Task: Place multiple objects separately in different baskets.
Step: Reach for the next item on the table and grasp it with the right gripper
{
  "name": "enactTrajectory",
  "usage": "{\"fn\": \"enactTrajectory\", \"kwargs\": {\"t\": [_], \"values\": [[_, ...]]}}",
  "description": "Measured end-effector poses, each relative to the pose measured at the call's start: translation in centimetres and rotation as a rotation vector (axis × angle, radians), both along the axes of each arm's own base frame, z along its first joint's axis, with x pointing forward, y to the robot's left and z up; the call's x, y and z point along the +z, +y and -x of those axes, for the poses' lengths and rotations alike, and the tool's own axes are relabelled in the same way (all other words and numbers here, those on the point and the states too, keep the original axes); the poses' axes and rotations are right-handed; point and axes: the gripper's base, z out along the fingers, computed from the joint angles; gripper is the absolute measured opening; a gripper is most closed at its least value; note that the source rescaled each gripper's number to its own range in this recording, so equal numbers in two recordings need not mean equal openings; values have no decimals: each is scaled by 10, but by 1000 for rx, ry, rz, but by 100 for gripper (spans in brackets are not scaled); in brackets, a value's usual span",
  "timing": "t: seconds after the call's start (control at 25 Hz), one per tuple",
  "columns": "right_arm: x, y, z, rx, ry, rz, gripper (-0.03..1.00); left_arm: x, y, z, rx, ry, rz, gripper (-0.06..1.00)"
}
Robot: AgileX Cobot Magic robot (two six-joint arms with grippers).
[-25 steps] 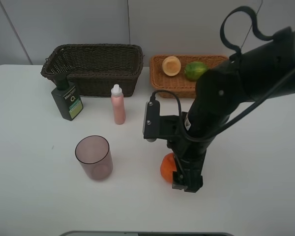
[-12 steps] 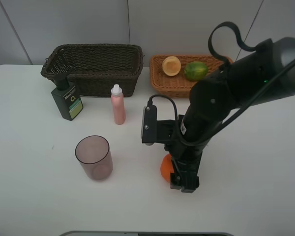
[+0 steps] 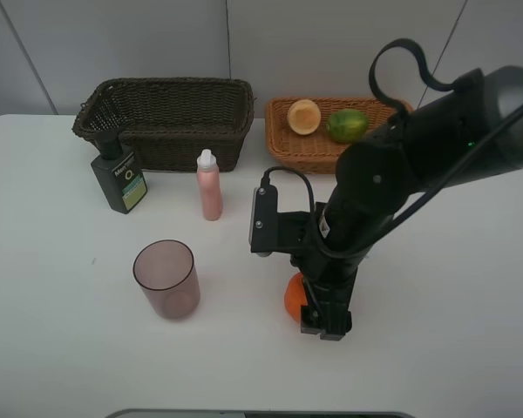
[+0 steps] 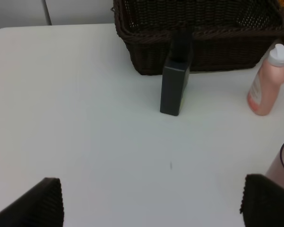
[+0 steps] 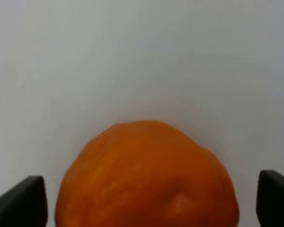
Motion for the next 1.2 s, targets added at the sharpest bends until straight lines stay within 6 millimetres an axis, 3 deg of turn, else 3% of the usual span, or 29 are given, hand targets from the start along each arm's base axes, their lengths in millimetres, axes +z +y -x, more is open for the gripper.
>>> {"fn": "enactTrajectory", "kwargs": {"t": [1.2], "values": [[-12, -3, 3, 0, -38, -39, 94, 0, 0, 0, 0, 0, 0, 96]]}}
